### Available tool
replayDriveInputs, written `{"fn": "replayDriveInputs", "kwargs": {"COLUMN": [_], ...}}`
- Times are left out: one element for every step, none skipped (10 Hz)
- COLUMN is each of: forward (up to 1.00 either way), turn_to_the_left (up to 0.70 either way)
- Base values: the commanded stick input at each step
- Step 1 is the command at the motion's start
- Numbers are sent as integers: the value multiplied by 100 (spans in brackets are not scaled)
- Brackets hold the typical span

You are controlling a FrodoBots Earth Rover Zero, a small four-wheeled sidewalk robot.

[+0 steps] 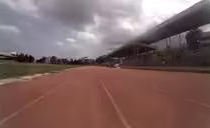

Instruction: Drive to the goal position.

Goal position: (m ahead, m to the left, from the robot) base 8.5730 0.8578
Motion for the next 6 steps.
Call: {"fn": "replayDriveInputs", "kwargs": {"forward": [45, 45, 45, 45, 45, 45], "turn_to_the_left": [0, 0, 0, 0, 0, 0]}}
